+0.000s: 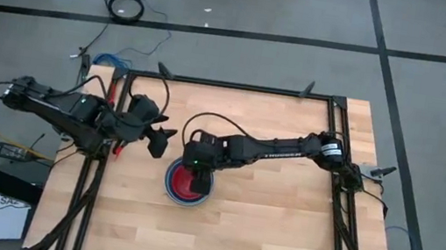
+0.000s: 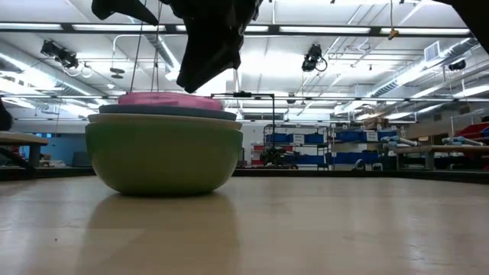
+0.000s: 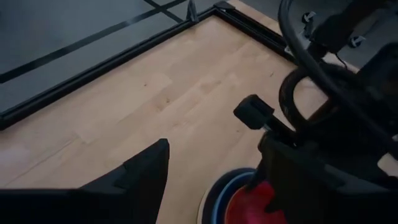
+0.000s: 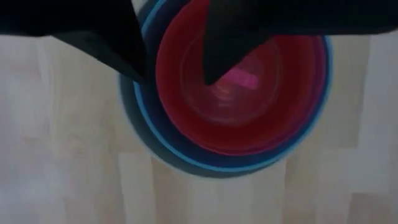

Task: Nest bowls inside each other
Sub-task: Stack the red bowl on top of the yellow bowl, then return to Home Position

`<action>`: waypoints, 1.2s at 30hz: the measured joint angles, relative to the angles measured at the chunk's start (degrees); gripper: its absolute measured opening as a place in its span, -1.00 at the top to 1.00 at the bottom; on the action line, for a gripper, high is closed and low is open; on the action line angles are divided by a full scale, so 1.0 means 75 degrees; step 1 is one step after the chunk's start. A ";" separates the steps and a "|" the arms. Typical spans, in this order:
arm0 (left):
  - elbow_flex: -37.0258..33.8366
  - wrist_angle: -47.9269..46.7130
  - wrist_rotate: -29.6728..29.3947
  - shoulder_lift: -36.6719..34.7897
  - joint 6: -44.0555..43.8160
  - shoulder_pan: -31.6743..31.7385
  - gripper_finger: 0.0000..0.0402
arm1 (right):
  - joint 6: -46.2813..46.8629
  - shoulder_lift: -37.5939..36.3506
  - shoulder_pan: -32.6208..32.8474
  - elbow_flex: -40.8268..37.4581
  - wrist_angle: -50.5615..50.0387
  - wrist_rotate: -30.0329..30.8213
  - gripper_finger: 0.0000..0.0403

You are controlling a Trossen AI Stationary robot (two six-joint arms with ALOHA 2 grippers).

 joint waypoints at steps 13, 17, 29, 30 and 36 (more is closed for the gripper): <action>-0.0001 0.0181 -0.0025 0.0468 0.0085 0.0000 -0.33 | -0.1040 -0.0302 0.0212 0.0025 -0.0094 0.0055 0.08; 0.0000 0.0513 0.0207 0.0468 0.0135 0.0000 -0.33 | -0.1437 -0.0587 0.0498 0.0029 -0.0731 0.0036 0.08; -0.0009 0.5025 0.0372 -0.0355 0.4809 -0.0274 -0.33 | -0.1941 -0.3248 0.1388 0.0029 -0.0720 0.0003 0.08; -0.0009 0.5103 0.0376 -0.0570 0.5048 -0.0321 -0.33 | -0.1998 -0.3636 0.1433 -0.0003 -0.0707 0.0002 0.08; 0.0000 0.4695 0.0354 -0.1833 0.5494 -0.0727 -0.33 | -0.2284 -0.6284 0.1723 -0.1115 -0.0204 0.0038 0.08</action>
